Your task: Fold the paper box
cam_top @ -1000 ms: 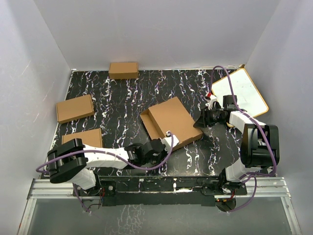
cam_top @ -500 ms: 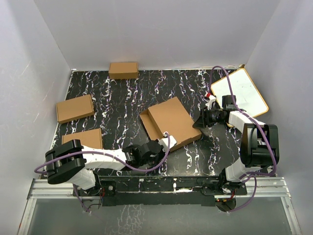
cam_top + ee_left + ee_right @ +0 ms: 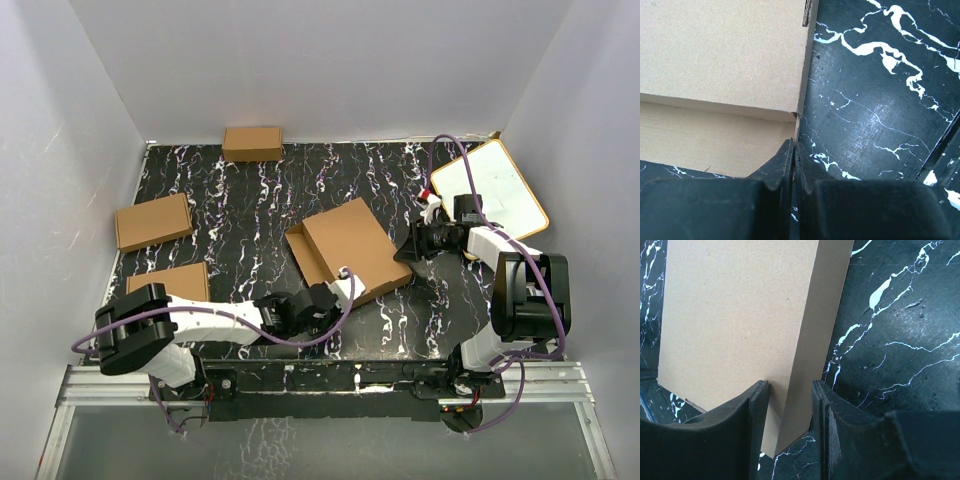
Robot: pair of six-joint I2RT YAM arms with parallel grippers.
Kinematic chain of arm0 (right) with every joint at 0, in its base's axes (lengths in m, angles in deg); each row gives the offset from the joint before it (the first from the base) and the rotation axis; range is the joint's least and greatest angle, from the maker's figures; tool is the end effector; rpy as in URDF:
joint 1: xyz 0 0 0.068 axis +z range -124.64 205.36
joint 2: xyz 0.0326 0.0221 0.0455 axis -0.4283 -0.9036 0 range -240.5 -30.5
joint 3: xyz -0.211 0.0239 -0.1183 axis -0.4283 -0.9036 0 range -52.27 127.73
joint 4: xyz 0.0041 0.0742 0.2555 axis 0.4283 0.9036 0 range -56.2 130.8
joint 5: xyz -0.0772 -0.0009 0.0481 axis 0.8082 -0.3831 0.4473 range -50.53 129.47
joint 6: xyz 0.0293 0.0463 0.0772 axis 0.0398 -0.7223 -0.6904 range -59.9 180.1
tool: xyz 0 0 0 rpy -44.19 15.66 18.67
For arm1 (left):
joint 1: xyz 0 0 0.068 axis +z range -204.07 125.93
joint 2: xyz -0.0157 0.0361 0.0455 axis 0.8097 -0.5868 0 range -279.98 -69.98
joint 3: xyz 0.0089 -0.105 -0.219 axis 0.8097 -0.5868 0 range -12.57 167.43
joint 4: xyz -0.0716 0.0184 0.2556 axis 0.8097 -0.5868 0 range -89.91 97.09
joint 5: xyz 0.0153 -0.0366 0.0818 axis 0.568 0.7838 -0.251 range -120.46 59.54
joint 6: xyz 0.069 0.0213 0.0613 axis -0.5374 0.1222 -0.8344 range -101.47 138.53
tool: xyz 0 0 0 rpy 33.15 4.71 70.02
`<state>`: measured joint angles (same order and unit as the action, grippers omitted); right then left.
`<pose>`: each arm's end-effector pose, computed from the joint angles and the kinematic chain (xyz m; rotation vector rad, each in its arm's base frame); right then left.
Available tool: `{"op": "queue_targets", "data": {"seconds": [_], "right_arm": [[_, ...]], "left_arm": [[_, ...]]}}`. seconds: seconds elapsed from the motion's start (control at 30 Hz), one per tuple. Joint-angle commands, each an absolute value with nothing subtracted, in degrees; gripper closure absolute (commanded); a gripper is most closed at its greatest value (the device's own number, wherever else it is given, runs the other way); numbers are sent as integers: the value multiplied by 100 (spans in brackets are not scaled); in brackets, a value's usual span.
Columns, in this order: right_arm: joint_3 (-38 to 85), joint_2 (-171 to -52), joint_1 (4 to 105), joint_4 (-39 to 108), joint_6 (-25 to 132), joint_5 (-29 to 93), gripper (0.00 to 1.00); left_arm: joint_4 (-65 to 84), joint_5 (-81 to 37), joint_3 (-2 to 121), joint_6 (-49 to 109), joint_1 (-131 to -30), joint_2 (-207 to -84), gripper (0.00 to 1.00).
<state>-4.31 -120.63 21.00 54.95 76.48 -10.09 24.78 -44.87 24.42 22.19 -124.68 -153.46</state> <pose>0.3084 0.0419 0.1076 -0.5059 2.3292 0.9748 0.1352 -0.3199 0.1296 1.0246 1.8336 -0.5368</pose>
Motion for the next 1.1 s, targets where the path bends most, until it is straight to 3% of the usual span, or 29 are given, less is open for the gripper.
{"op": "queue_targets", "data": {"seconds": [0.0,0.63,1.07], "right_arm": [[-455,-12275,2234,5572,7952,-517,57],[-458,-12275,2325,5594,7999,-529,58],[-437,-12345,2329,5552,7933,-257,58]], "left_arm": [[2440,-4523,2840,2275,-12422,-15353,100],[1997,-4196,3458,2234,-12122,-15652,100],[2471,-3548,2591,2197,-12122,-15030,100]]}}
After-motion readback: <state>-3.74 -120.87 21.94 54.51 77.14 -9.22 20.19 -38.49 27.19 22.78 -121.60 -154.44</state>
